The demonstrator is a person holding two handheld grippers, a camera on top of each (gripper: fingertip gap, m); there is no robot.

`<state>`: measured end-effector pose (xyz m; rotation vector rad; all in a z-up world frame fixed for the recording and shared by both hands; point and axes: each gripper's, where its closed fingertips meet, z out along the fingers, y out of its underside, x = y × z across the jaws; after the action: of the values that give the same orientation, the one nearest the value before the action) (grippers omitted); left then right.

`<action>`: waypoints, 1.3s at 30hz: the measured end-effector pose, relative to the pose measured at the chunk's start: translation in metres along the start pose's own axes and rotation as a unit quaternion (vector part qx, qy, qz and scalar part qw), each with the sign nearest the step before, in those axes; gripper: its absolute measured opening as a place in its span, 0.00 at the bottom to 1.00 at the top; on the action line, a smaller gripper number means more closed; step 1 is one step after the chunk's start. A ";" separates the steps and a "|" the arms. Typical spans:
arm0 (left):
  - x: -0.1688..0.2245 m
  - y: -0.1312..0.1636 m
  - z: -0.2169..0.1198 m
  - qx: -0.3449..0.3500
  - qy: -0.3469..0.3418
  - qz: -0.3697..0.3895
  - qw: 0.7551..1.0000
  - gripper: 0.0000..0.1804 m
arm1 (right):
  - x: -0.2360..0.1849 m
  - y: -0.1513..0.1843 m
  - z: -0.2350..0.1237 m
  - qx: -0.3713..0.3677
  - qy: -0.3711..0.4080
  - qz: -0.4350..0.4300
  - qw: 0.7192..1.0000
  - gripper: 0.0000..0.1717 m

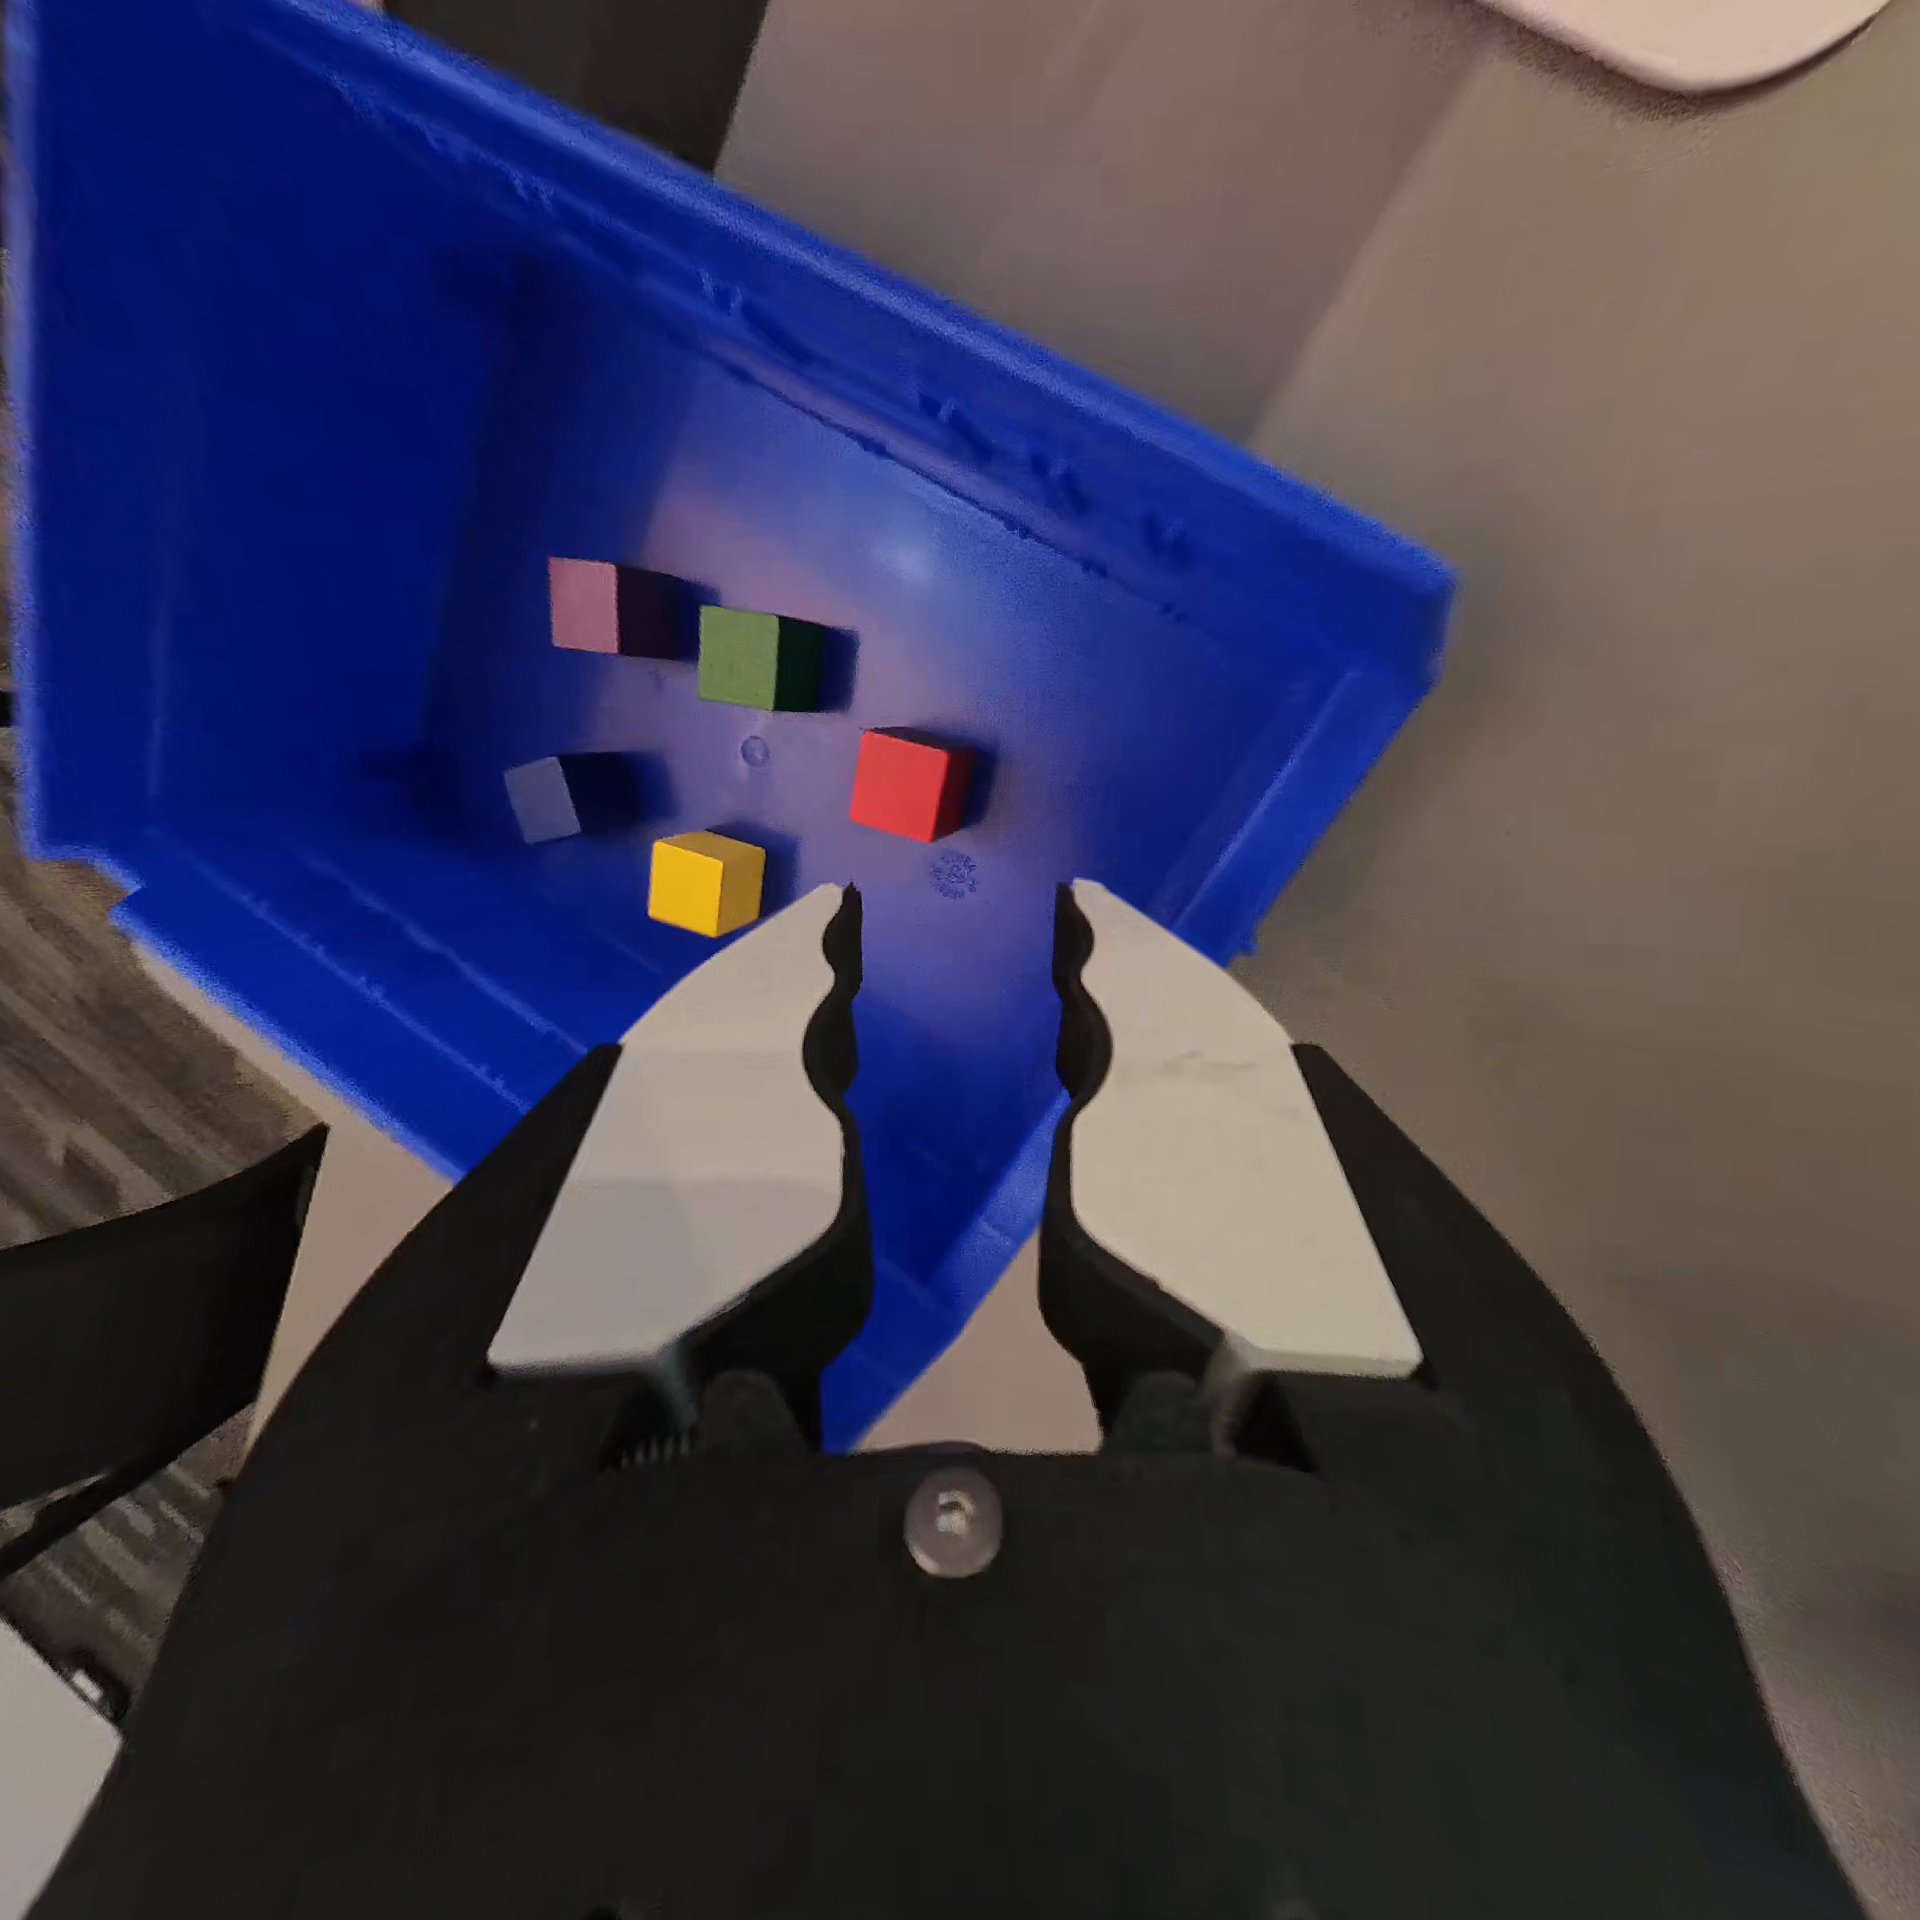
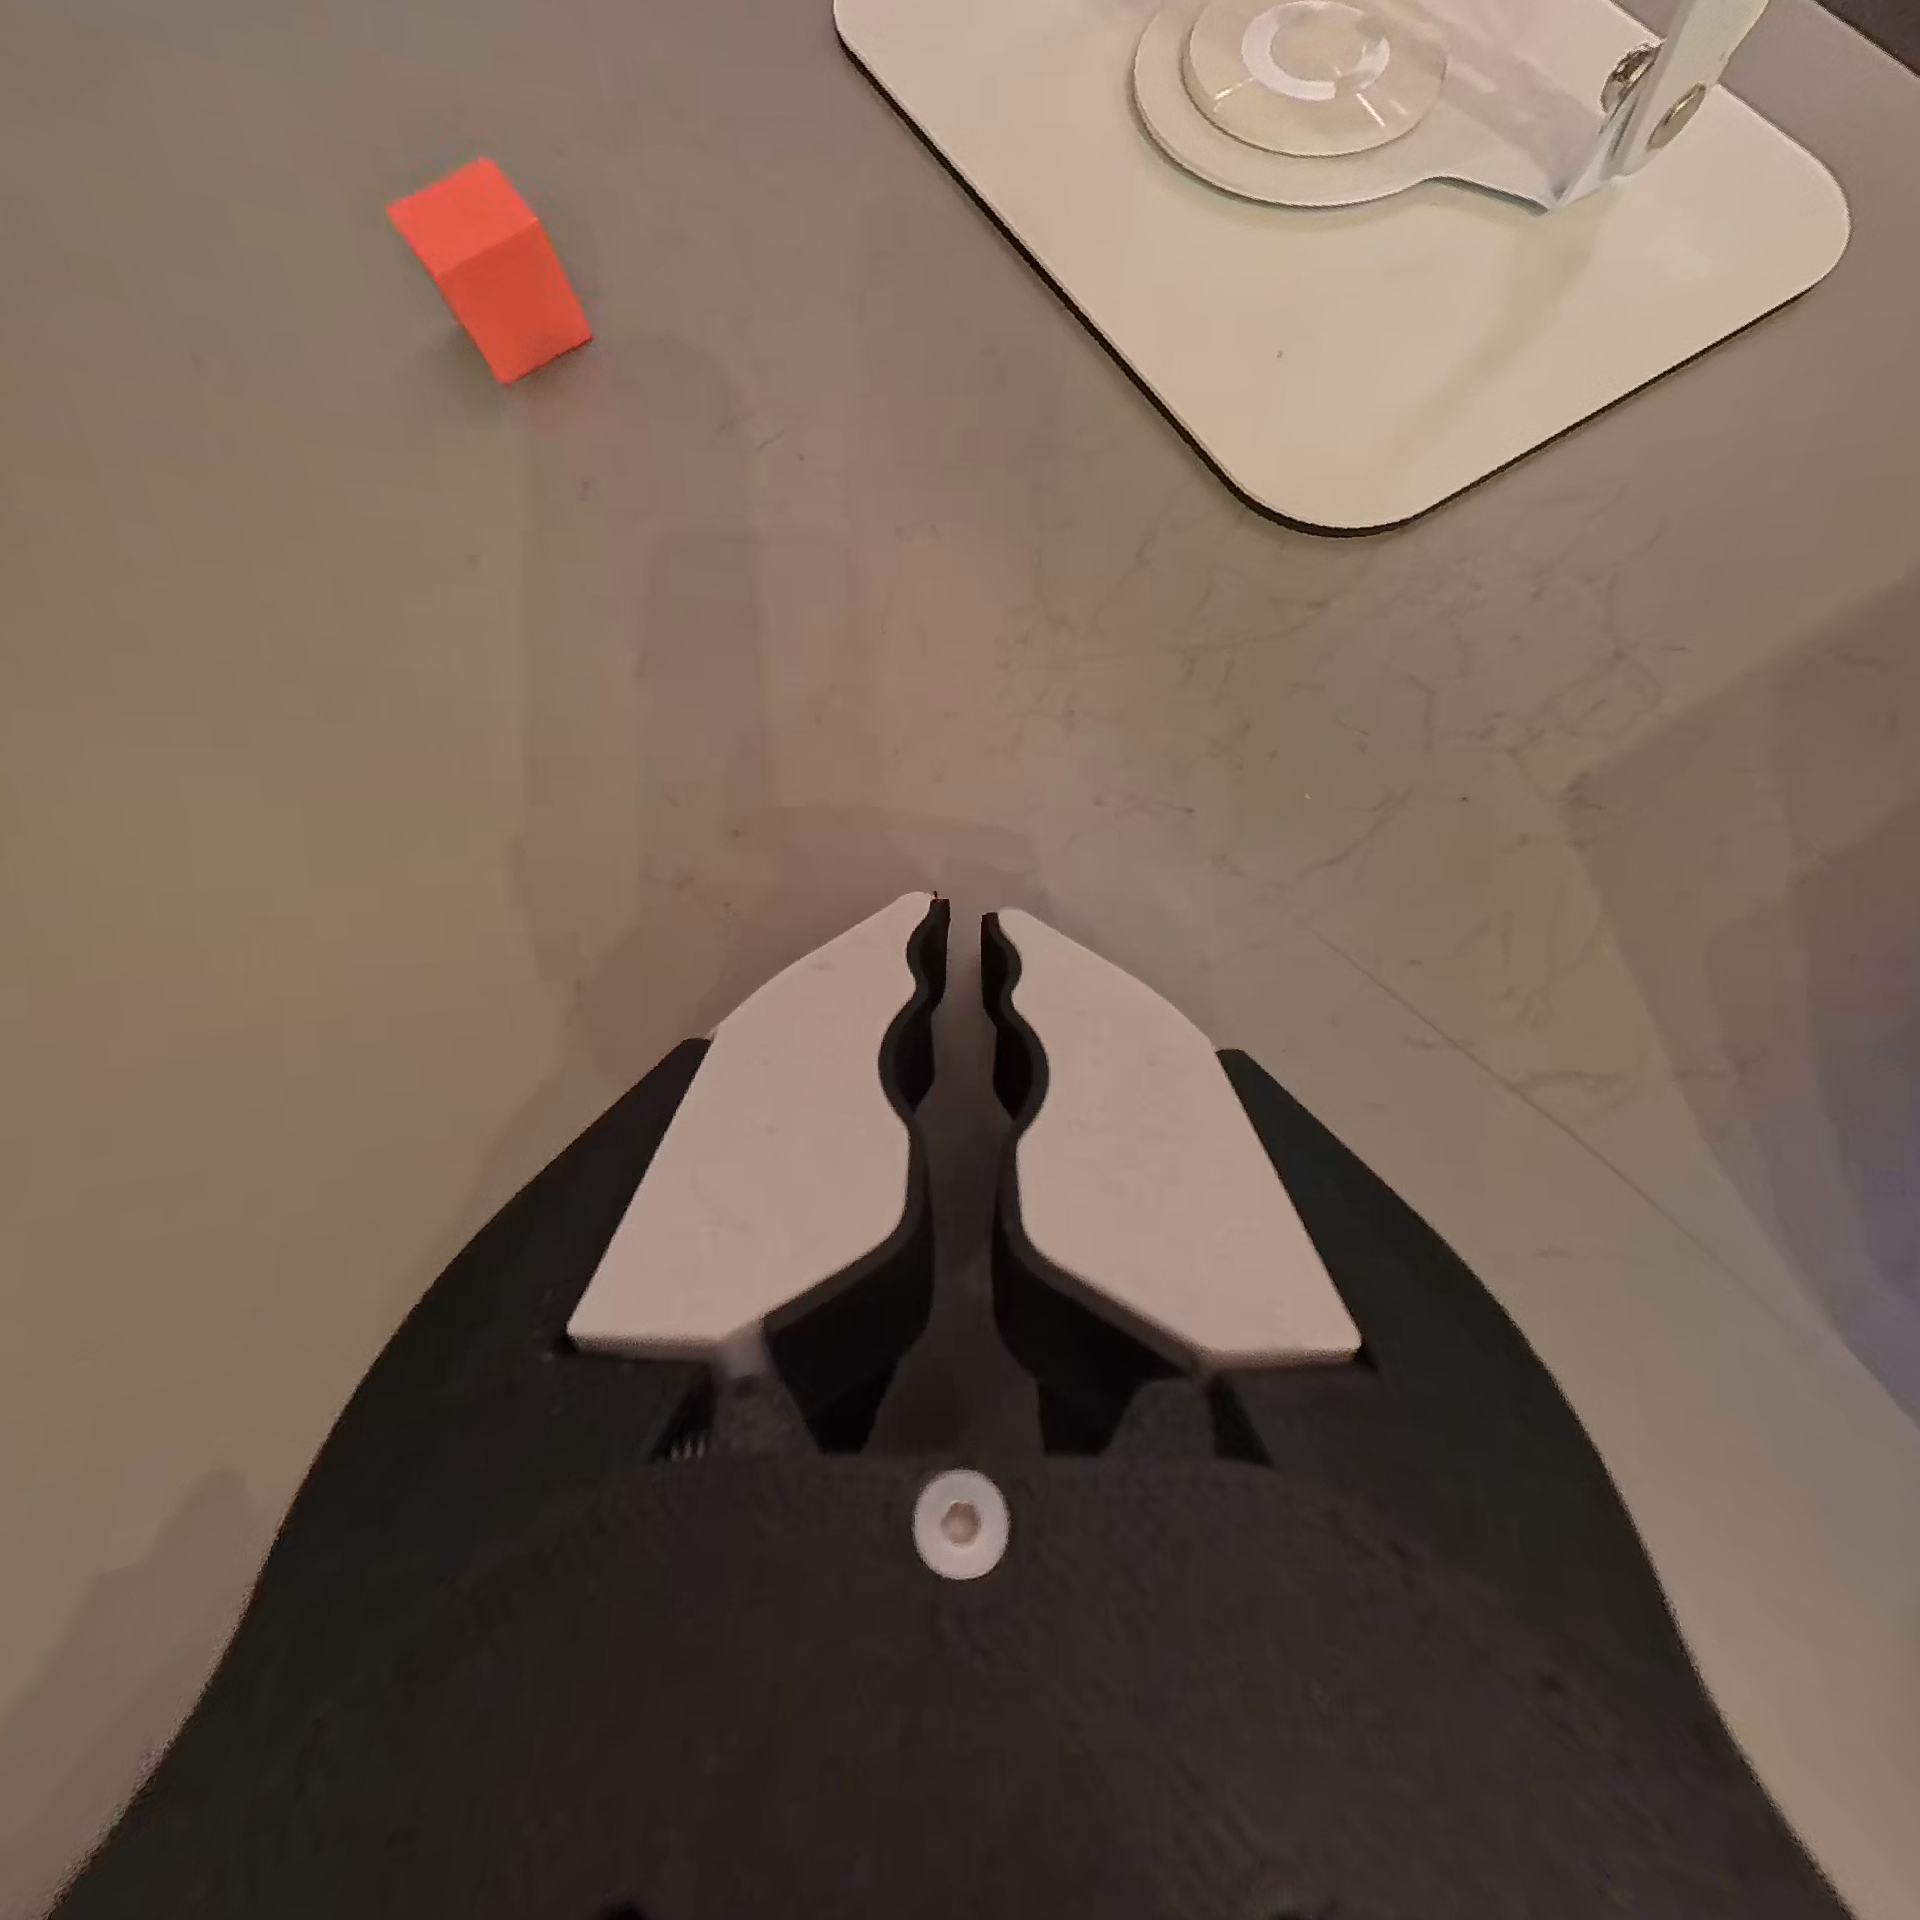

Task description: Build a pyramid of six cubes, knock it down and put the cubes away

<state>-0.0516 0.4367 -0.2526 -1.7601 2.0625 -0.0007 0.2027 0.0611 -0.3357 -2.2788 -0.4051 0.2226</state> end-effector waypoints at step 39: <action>0.254 -0.152 -0.013 0.095 0.115 0.177 0.973 0.15 | -0.010 0.003 0.004 -0.018 -0.009 -0.026 0.999 0.03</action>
<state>0.0615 0.1636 -0.2804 -1.3141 2.4265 -0.2990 0.1925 0.0585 -0.3401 -2.3010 -0.4804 0.2120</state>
